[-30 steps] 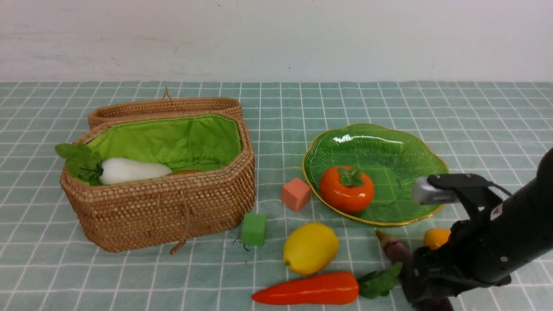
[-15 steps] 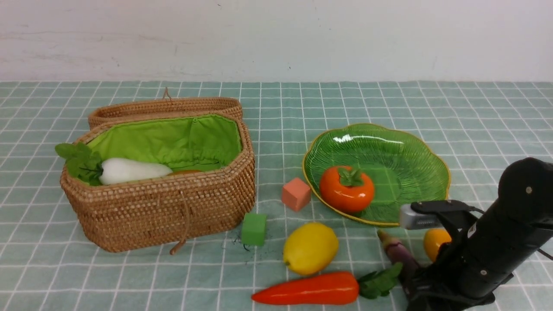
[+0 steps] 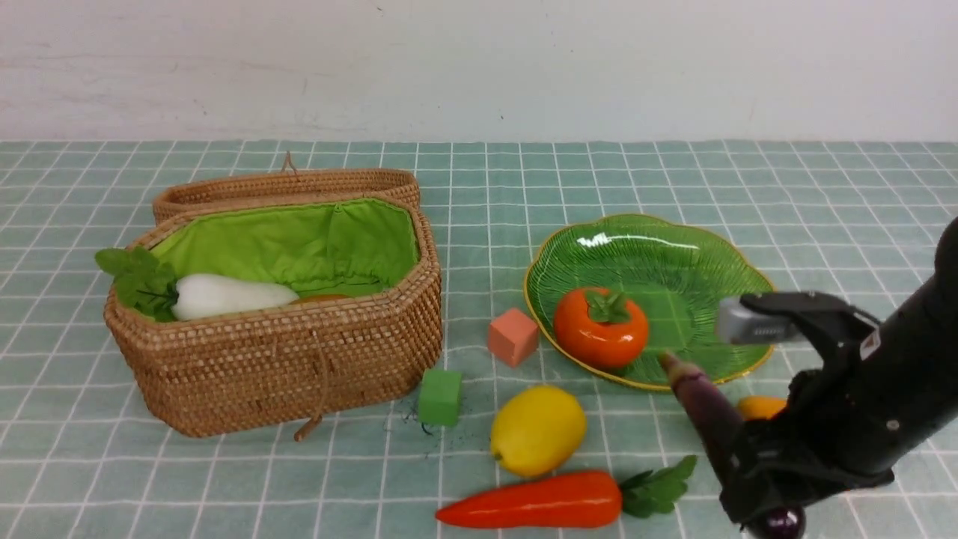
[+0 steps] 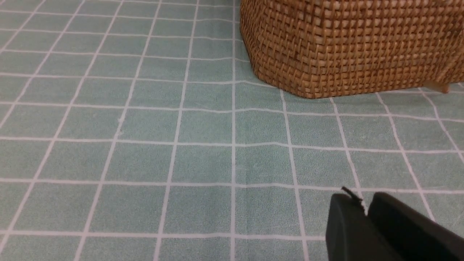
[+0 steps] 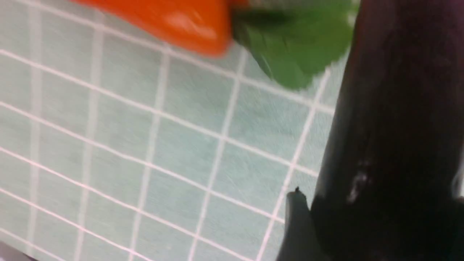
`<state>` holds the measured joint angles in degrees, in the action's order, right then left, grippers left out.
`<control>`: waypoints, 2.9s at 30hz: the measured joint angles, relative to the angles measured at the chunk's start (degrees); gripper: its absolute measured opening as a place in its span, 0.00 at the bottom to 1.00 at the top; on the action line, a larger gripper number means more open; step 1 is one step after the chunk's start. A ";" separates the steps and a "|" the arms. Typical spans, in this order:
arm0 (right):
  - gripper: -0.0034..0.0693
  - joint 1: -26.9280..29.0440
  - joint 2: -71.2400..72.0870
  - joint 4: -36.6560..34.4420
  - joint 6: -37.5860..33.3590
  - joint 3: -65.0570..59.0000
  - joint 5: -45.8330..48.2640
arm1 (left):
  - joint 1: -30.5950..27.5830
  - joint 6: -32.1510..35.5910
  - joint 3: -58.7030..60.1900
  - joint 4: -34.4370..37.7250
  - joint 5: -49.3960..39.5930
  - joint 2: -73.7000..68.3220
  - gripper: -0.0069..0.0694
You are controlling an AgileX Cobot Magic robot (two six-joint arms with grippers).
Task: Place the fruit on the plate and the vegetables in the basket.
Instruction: Grab an eggplant with your right arm and place it in the basket on the left, then use the right arm to grab a lemon and put it into the right plate
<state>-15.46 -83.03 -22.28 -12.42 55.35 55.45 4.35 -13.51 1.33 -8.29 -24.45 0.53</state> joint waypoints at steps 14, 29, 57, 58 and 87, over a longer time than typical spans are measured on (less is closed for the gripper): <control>0.62 -0.65 -5.28 -9.11 -12.33 25.41 2.84 | 0.00 0.00 0.00 0.00 0.00 0.00 0.22; 0.62 -21.08 -38.60 -11.42 -22.80 61.12 -19.49 | 0.00 0.00 0.04 0.00 0.00 0.00 0.23; 0.88 -17.17 -19.85 3.63 -34.32 43.03 13.81 | 0.00 0.00 0.04 -0.41 0.00 0.00 0.26; 0.87 -17.17 -18.96 4.33 -39.06 37.91 11.92 | 0.00 0.00 0.04 -0.41 0.00 0.00 0.26; 0.86 -20.03 -29.18 10.79 -63.26 26.06 -12.16 | 0.00 0.00 0.04 -0.53 0.00 0.00 0.29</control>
<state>-35.49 -112.21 -11.49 -75.68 81.41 43.29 4.35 -13.51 1.37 -8.82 -24.45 0.53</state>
